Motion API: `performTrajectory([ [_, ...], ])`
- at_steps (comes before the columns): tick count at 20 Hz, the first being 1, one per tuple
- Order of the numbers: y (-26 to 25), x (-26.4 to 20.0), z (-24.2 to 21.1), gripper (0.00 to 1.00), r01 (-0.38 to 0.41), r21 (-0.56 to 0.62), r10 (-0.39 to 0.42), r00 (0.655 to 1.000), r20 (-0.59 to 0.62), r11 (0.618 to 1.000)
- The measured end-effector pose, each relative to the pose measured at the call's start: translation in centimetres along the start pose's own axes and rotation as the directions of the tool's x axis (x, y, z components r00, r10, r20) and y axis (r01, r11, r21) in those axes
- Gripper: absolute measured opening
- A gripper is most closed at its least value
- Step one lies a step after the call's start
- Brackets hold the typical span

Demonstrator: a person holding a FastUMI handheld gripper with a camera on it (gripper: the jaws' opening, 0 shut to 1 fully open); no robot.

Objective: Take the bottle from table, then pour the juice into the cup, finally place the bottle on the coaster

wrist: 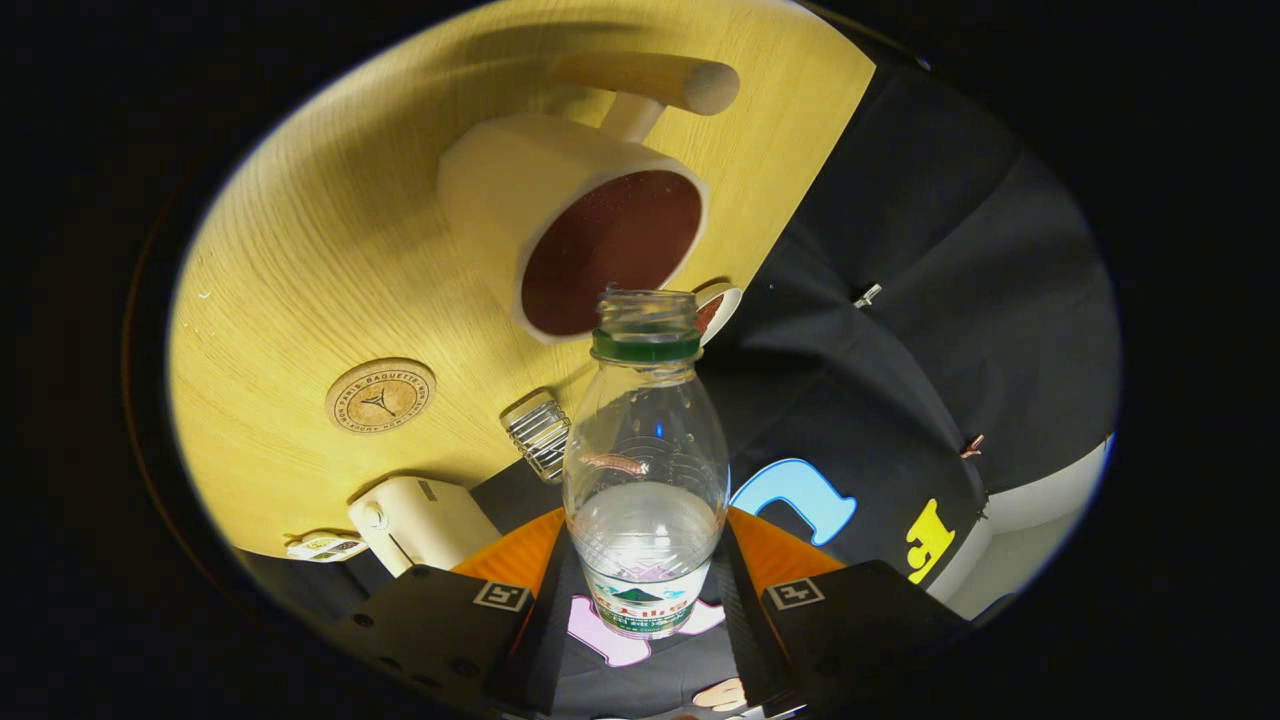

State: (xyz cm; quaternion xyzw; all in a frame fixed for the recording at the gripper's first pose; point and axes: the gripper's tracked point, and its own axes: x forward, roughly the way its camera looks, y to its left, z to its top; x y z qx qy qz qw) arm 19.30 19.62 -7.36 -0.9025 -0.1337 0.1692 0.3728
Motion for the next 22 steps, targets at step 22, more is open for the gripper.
performTrajectory([
  [22, -1.2, -4.5, -7.2, 0.7, 0.022, 0.728, 0.082, 0.991, -0.107, 0.686],
])
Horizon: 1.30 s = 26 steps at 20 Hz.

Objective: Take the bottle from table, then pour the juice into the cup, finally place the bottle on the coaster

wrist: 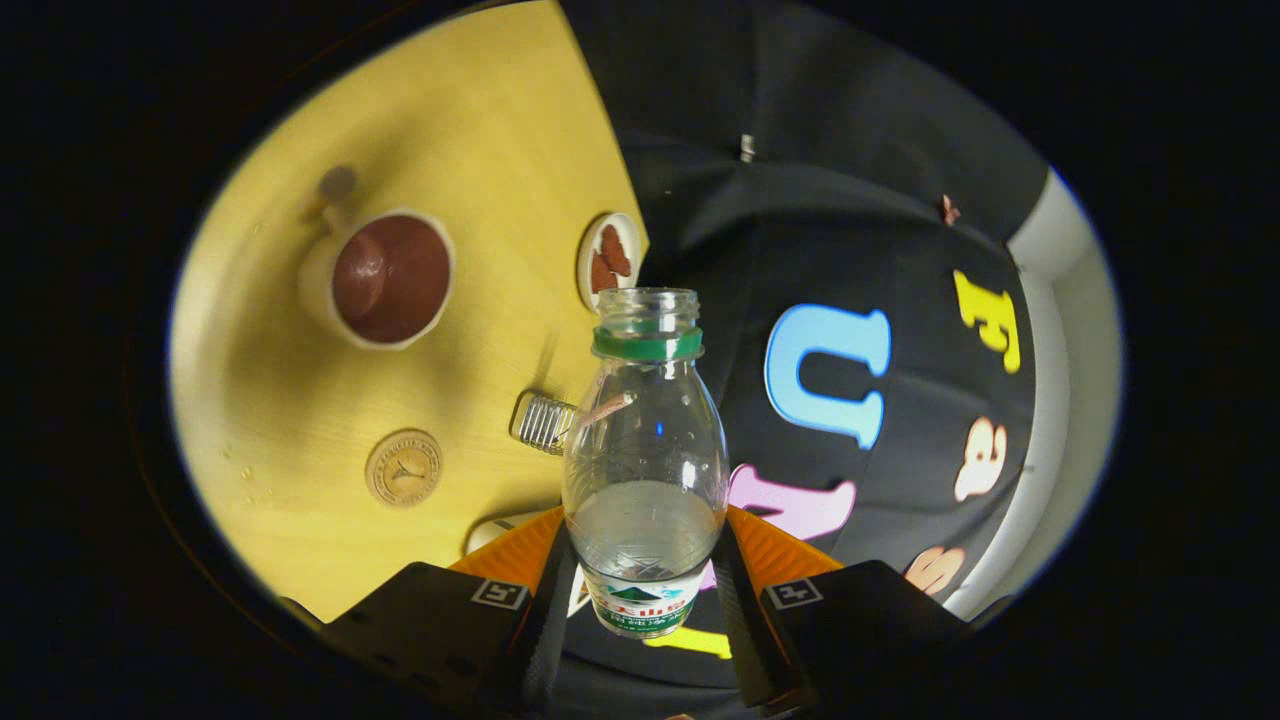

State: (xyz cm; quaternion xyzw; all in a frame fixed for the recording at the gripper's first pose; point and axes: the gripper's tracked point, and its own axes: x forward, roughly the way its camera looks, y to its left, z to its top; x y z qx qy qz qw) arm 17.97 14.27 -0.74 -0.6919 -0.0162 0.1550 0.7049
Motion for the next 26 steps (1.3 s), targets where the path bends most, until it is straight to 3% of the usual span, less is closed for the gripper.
performTrajectory([
  [3, -1.8, -0.6, -1.5, 0.7, -0.017, 0.257, 0.02, 1.0, -0.01, 0.966],
  [5, -2.1, -0.8, -2.7, 0.71, -0.042, 0.429, 0.051, 0.999, -0.01, 0.902],
  [8, -2.9, -1.1, -3.8, 0.71, -0.081, 0.667, 0.085, 0.996, 0.026, 0.741],
  [9, -3.0, -1.2, -4.0, 0.71, -0.1, 0.746, 0.093, 0.994, 0.051, 0.658],
  [12, -3.8, -1.1, -4.1, 0.71, -0.138, 0.875, 0.068, 0.99, 0.12, 0.464],
  [14, -4.4, -0.4, -4.9, 0.71, -0.139, 0.914, 0.019, 0.99, 0.143, 0.382],
  [22, -0.8, 3.4, -6.0, 0.71, -0.211, 0.976, -0.047, 0.976, 0.214, 0.058],
  [24, 0.9, 5.0, -6.4, 0.71, -0.206, 0.978, -0.052, 0.977, 0.206, 0.014],
  [26, 2.7, 6.3, -6.9, 0.71, -0.195, 0.981, -0.049, 0.98, 0.194, -0.004],
])
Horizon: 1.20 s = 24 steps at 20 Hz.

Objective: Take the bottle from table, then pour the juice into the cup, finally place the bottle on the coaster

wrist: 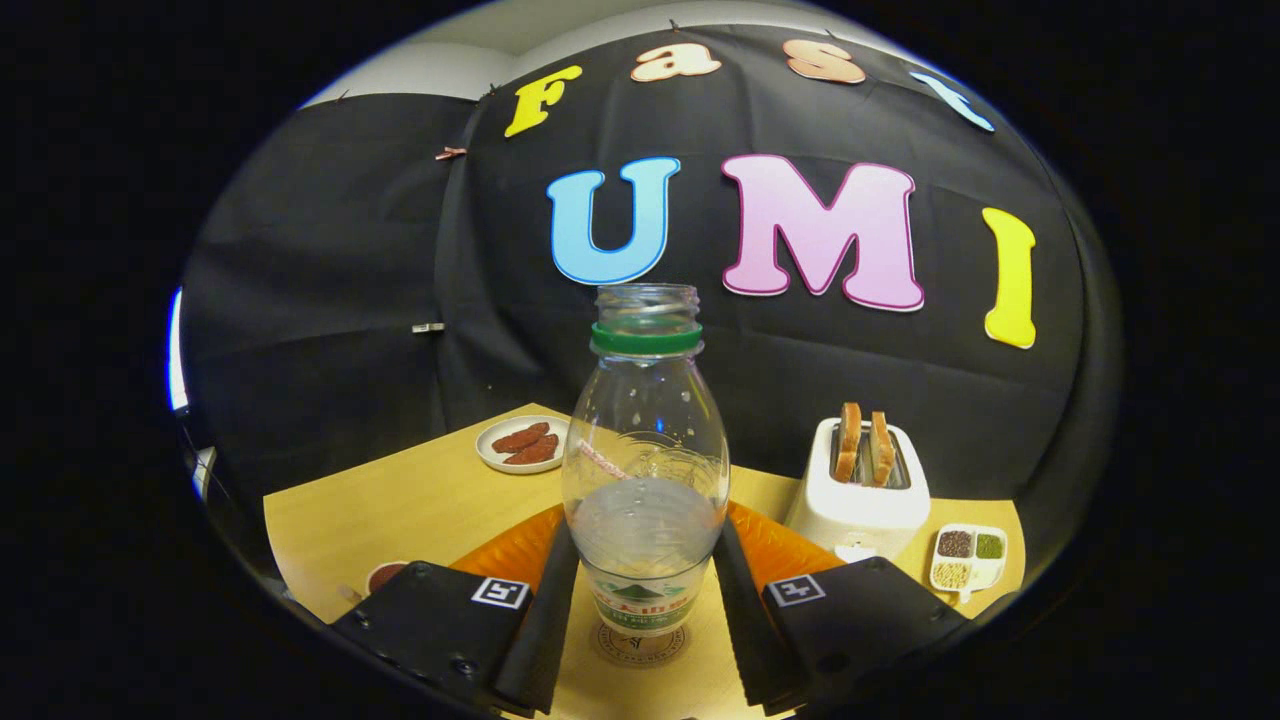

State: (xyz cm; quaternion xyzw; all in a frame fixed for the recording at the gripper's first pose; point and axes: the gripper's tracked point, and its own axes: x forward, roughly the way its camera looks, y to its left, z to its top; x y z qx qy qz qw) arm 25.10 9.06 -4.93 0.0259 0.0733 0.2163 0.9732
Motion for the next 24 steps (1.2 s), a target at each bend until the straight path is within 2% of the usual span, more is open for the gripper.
performTrajectory([
  [5, -0.1, 1.9, -4.1, 0.71, -0.002, -0.014, 0.002, 1.0, -0.021, 1.0],
  [11, 0.7, 3.3, -6.7, 0.72, -0.026, 0.015, 0.027, 0.999, -0.047, 1.0],
  [18, 0.2, 3.6, -8.6, 0.72, -0.015, 0.042, 0.018, 0.997, -0.08, 0.999],
  [24, 0.5, 3.2, -8.7, 0.73, -0.02, 0.0, 0.02, 0.998, -0.063, 1.0],
])
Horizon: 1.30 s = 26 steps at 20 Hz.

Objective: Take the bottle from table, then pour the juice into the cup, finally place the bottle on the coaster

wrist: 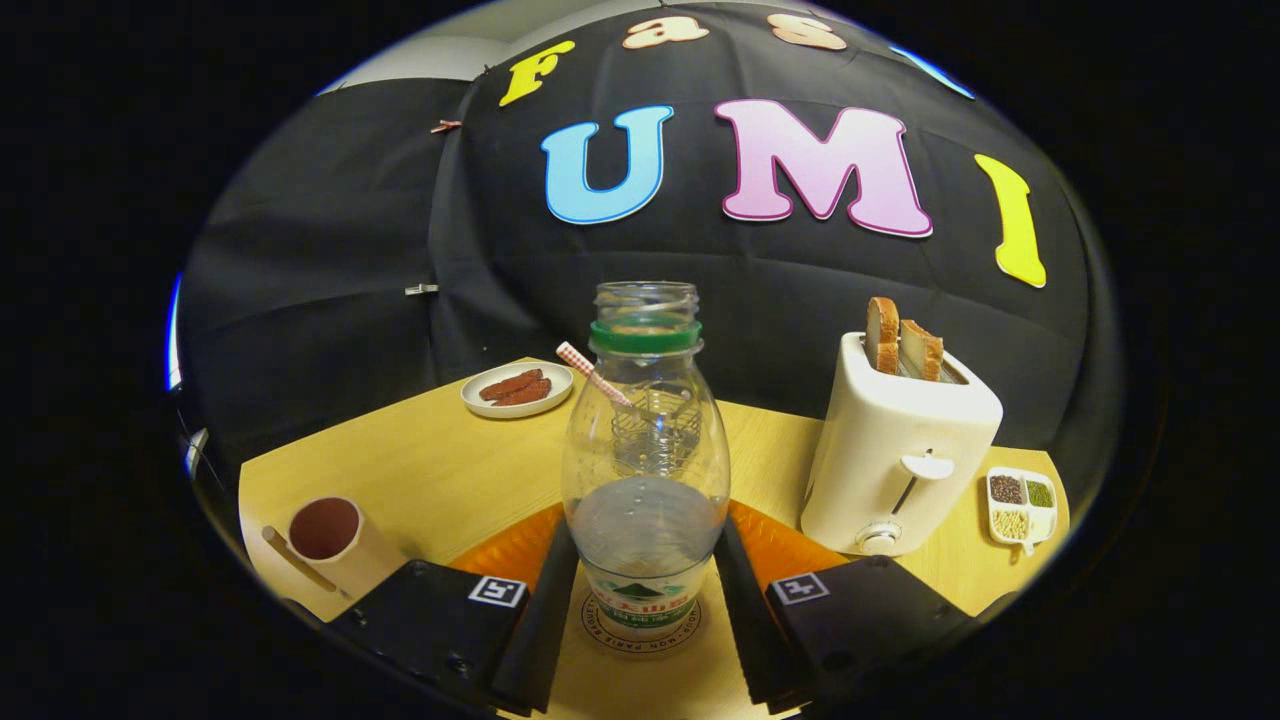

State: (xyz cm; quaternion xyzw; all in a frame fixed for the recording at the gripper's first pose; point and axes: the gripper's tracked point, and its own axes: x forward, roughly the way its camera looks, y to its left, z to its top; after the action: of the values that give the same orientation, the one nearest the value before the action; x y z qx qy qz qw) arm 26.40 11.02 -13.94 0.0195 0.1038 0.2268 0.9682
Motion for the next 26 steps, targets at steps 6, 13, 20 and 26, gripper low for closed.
performTrajectory([
  [6, 0.0, 0.0, -0.3, 0.78, 0.003, 0.014, -0.003, 1.0, -0.013, 1.0],
  [13, -0.5, -0.7, 0.3, 1.0, 0.033, -0.001, -0.033, 0.999, -0.014, 0.999],
  [20, 0.1, -3.5, 2.5, 0.99, 0.05, -0.051, -0.05, 0.999, 0.013, 0.997],
  [26, -1.6, -9.1, 8.1, 0.98, 0.184, -0.066, -0.178, 0.98, 0.094, 0.981],
])
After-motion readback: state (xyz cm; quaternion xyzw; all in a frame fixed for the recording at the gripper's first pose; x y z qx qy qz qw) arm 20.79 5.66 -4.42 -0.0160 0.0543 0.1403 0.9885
